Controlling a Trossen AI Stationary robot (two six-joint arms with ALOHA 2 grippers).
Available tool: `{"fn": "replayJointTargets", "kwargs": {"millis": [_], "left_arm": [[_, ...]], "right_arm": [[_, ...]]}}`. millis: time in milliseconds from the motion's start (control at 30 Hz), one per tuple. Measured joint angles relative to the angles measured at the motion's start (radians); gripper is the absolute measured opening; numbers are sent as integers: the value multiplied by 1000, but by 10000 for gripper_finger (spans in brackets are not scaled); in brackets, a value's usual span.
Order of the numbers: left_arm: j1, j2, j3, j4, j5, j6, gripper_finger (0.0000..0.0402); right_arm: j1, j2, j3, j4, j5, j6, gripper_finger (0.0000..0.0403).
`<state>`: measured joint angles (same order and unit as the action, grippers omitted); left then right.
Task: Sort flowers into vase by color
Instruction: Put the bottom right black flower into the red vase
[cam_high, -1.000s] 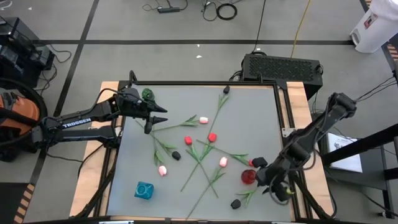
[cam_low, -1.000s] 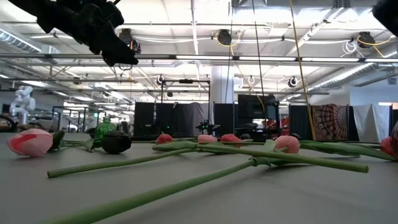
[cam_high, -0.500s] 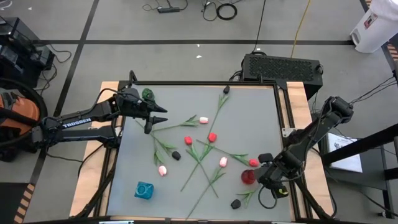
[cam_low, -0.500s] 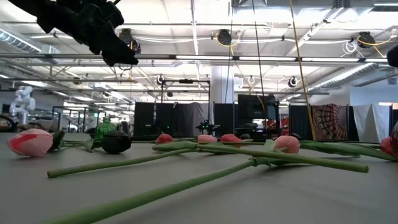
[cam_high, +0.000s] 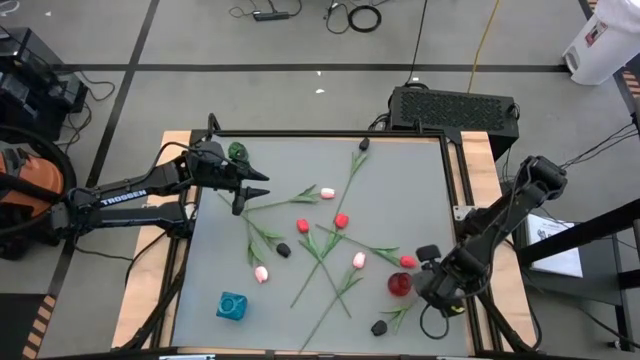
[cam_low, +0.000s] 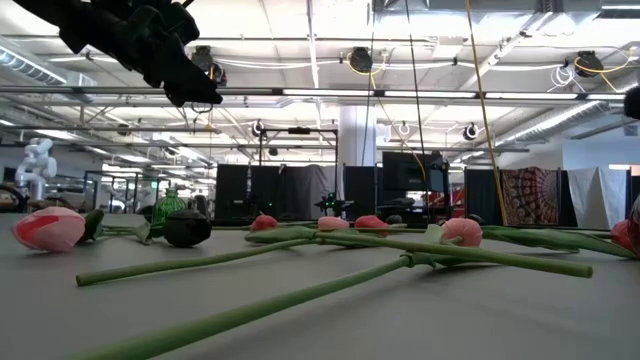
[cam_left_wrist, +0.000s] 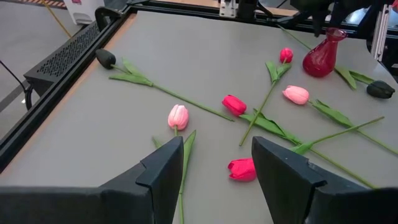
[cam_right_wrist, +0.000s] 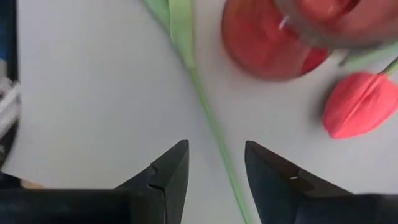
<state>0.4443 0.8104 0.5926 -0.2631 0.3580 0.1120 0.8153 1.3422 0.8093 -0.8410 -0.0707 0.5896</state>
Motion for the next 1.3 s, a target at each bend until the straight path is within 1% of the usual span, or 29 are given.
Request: {"fn": "replayJointTargets", "kwargs": {"millis": [67,300,600,933,1300], "left_arm": [[0,0,0,0,0,0,197],[0,0,0,0,0,0,197],[0,0,0,0,0,0,197],[0,0,0,0,0,0,197],[0,0,0,0,0,0,197]], "right_arm": [[14,0,-16,0,1,0,148],[54,0,-48,19,99,-14,148],[93,0,-100,132,99,8,148],[97,0,-179,177,101,27,148],[96,0,-225,218,106,28,148]]}}
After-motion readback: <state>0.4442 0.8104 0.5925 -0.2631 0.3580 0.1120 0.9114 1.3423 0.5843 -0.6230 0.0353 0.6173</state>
